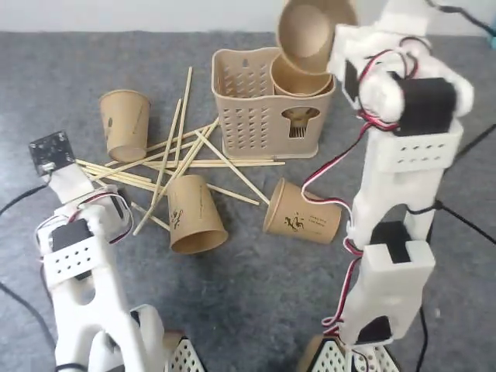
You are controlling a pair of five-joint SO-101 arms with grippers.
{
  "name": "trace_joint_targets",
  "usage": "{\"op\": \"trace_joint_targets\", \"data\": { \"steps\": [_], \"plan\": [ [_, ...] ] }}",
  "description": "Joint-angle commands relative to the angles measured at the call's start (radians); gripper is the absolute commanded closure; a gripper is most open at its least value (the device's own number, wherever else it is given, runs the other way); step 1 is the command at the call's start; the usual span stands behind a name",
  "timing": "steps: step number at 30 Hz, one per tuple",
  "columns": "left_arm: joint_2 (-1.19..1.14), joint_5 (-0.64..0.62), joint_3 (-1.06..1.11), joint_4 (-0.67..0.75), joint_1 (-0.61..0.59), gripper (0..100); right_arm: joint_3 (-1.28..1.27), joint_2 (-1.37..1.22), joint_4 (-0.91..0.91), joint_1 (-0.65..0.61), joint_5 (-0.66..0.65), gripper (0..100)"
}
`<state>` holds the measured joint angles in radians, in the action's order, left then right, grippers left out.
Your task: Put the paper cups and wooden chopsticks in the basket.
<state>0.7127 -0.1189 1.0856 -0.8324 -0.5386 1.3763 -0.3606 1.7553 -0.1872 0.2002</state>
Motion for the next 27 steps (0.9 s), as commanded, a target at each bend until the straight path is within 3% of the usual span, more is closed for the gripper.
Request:
{"op": "trace_joint_targets", "data": {
  "steps": [1, 7, 22, 27],
  "plan": [
    [0.003, -0.006, -0.010, 0.023, -0.002, 79, -0.072, 0.044, 0.028, -0.018, 0.008, 99.2],
    [0.003, -0.005, -0.010, 0.023, -0.002, 79, -0.178, 0.044, 0.027, -0.007, 0.005, 99.2],
    [0.003, -0.005, -0.008, 0.023, -0.002, 79, -0.173, -0.099, -0.018, 0.064, -0.051, 98.9],
    [0.003, -0.005, -0.008, 0.023, 0.002, 79, -0.152, -0.091, -0.007, 0.056, -0.048, 81.7]
  ]
}}
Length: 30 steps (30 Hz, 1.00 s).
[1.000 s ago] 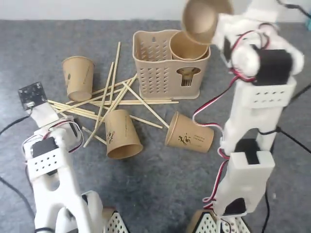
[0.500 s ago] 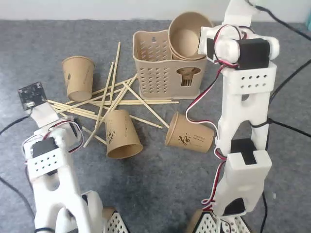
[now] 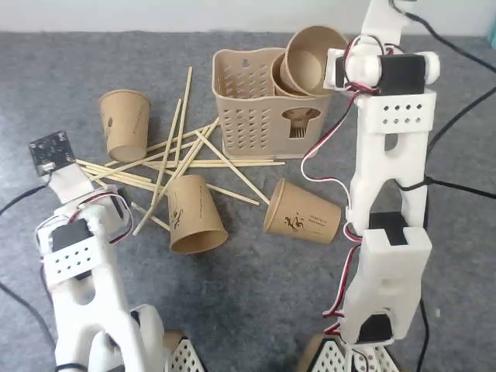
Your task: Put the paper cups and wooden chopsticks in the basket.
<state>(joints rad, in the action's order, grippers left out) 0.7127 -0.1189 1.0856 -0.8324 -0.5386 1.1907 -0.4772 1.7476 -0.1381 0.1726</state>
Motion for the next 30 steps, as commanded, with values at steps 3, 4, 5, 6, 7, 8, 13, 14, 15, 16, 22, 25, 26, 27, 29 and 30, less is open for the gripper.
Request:
{"op": "trace_joint_targets", "data": {
  "steps": [3, 4, 5, 6, 7, 8, 13, 14, 15, 16, 22, 25, 26, 27, 29, 30],
  "plan": [
    [0.003, -0.006, -0.008, 0.023, 0.002, 79, 0.075, 0.056, 0.019, 0.007, -0.017, 78.6],
    [0.003, -0.006, -0.008, 0.023, 0.002, 79, 0.098, 0.074, 0.033, 0.007, -0.017, 79.1],
    [0.003, -0.006, -0.008, 0.023, 0.002, 79, 0.114, 0.093, 0.042, 0.007, -0.017, 79.8],
    [0.003, -0.006, -0.008, 0.023, 0.002, 79, 0.124, 0.116, 0.045, 0.007, -0.017, 80.5],
    [0.003, -0.006, -0.008, 0.023, 0.002, 79, 0.126, 0.143, 0.047, 0.007, -0.017, 81.2],
    [0.003, -0.006, -0.008, 0.023, 0.002, 79, 0.124, 0.174, 0.048, 0.007, -0.017, 81.7],
    [0.003, -0.006, -0.008, 0.023, 0.002, 79, -0.012, 0.355, 0.053, 0.016, -0.017, 88.7],
    [0.003, -0.006, -0.008, 0.023, 0.002, 79, -0.071, 0.403, 0.053, 0.016, -0.017, 91.8],
    [0.003, -0.006, -0.008, 0.023, 0.002, 79, -0.127, 0.455, 0.051, 0.013, -0.017, 95.6],
    [0.003, -0.006, -0.008, 0.023, 0.002, 79, -0.190, 0.512, 0.050, 0.010, -0.020, 99.3],
    [0.003, -0.006, -0.022, -0.012, 0.003, 79, -0.516, 0.816, 0.047, 0.016, -0.077, 99.1],
    [0.003, 0.000, -0.082, -0.098, 0.005, 79, -0.671, 0.888, 0.047, 0.030, -0.152, 99.1],
    [0.003, 0.018, -0.105, -0.126, 0.005, 79, -0.723, 0.905, 0.047, 0.056, -0.170, 99.1],
    [0.003, 0.048, -0.130, -0.152, 0.008, 79, -0.776, 0.918, 0.047, 0.081, -0.190, 99.1],
    [0.003, 0.109, -0.174, -0.206, 0.037, 79, -0.878, 0.935, 0.045, 0.127, -0.247, 99.1],
    [0.003, 0.147, -0.194, -0.238, 0.052, 79, -0.931, 0.944, 0.045, 0.153, -0.276, 99.1]
  ]
}}
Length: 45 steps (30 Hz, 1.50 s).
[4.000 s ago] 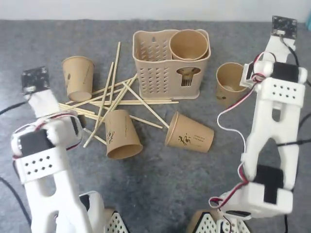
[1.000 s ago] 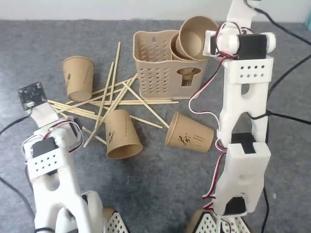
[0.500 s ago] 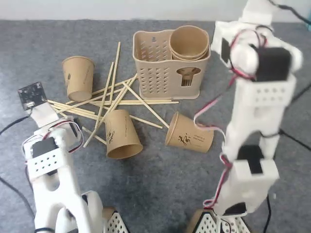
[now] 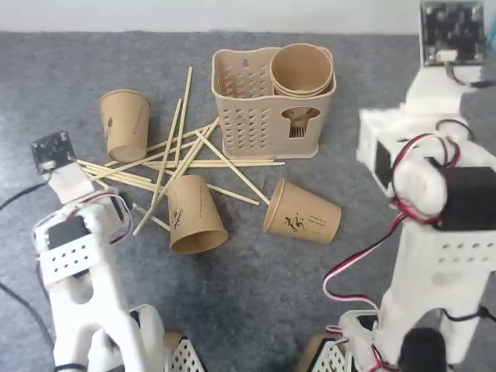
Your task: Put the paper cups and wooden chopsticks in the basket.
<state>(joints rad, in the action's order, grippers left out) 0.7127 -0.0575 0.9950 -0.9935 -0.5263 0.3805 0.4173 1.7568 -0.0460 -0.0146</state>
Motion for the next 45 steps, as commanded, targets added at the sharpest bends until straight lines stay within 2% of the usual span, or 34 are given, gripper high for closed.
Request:
{"op": "trace_joint_targets", "data": {
  "steps": [1, 4, 9, 12, 16, 21, 25, 30, 37, 42, 45],
  "plan": [
    [0.003, 0.123, -0.125, -0.109, 0.057, 79, -0.175, 0.058, 0.030, 0.087, -0.114, 99.1],
    [0.005, 0.232, -0.214, -0.247, 0.117, 79, -0.354, 0.090, -0.028, 0.162, -0.178, 99.1],
    [0.015, 0.509, -0.389, -0.499, 0.218, 79, -0.669, 0.203, -0.223, 0.249, -0.265, 99.1],
    [0.091, 0.617, -0.420, -0.539, 0.284, 79, -0.829, 0.280, -0.335, 0.278, -0.301, 99.1],
    [0.259, 0.755, -0.358, -0.591, 0.440, 79, -0.977, 0.334, -0.443, 0.314, -0.318, 99.1],
    [0.483, 0.775, -0.222, -0.601, 0.621, 79, -1.076, 0.337, -0.544, 0.360, -0.319, 99.1],
    [0.603, 0.825, -0.051, -0.535, 0.671, 79, -1.108, 0.337, -0.587, 0.387, -0.319, 99.1],
    [0.733, 0.865, 0.220, -0.342, 0.649, 79, -1.143, 0.337, -0.657, 0.461, -0.319, 99.1],
    [0.865, 0.865, 0.418, -0.140, 0.605, 79, -1.229, 0.337, -0.759, 0.515, -0.319, 99.1],
    [0.905, 0.858, 0.568, 0.095, 0.554, 80, -1.252, 0.337, -0.792, 0.519, -0.311, 99.1],
    [0.941, 0.783, 0.596, 0.180, 0.529, 85, -1.269, 0.337, -0.803, 0.519, -0.310, 99.1]
  ]
}}
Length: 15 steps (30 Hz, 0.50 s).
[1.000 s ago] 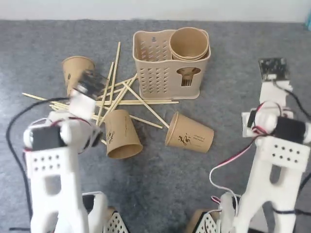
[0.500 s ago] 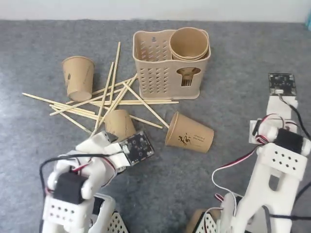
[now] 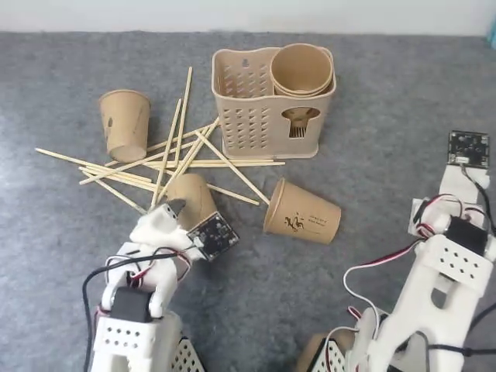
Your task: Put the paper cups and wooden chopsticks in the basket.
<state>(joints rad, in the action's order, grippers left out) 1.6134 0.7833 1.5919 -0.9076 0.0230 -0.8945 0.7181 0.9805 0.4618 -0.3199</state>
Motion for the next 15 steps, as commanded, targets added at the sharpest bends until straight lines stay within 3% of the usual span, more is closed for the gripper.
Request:
{"op": "trace_joint_targets", "data": {
  "steps": [1, 4, 7, 15],
  "plan": [
    [0.057, -0.077, -0.004, 0.097, -0.020, 88, -0.003, 0.036, -0.036, 0.012, -0.005, 99.1],
    [0.123, -0.097, -0.015, 0.092, -0.014, 99, -0.026, 0.036, -0.062, 0.010, -0.003, 99.1],
    [0.201, -0.149, -0.022, 0.049, -0.009, 99, -0.043, 0.036, -0.073, 0.007, -0.003, 99.1],
    [0.175, -0.496, -0.320, -0.129, -0.002, 99, -0.087, 0.036, -0.087, 0.004, -0.003, 99.1]
  ]
}}
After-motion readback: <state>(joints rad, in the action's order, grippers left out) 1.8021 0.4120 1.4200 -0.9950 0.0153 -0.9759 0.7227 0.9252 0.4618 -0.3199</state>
